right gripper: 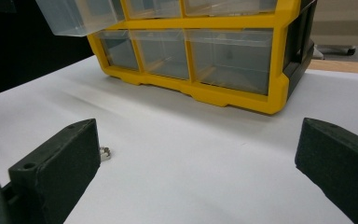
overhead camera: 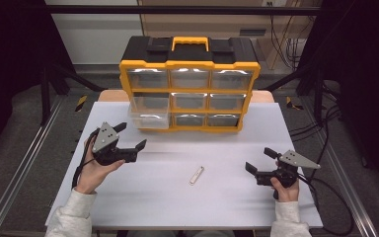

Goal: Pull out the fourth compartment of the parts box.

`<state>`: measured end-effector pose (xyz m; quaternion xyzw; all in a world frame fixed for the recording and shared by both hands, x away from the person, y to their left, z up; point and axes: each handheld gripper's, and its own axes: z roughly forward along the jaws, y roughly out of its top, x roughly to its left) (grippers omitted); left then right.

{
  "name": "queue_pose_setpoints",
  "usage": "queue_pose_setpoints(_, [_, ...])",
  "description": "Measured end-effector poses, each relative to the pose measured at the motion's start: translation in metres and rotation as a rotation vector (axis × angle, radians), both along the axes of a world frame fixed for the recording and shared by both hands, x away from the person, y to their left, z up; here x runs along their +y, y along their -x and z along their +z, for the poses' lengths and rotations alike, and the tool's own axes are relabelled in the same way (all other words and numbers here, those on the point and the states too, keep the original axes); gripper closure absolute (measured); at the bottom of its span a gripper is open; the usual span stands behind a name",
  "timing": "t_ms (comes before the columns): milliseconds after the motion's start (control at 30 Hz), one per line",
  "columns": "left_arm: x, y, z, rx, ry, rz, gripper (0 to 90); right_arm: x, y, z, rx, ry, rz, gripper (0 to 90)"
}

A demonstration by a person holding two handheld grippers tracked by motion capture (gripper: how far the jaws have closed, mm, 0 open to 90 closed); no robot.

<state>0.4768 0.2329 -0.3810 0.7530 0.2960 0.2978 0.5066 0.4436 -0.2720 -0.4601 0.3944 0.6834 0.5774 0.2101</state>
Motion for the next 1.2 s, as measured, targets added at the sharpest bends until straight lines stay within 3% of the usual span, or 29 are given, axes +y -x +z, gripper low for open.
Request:
queue_pose_setpoints(467, [-0.006, 0.004, -0.013, 0.055, 0.033, -0.046, 8.1, 0.0, 0.0, 0.0, -0.002, 0.0, 0.001, 0.3])
queue_pose_setpoints(833, [-0.019, 0.004, -0.024, 0.117, 0.026, -0.091, 7.1, 0.001, 0.0, 0.001, 0.0, 0.003, 0.004, 0.3])
queue_pose_setpoints(1200, [-0.031, 0.008, -0.027, 0.135, 0.017, -0.129, 5.9, 0.002, 0.0, 0.001, -0.004, 0.01, 0.003, 0.3])
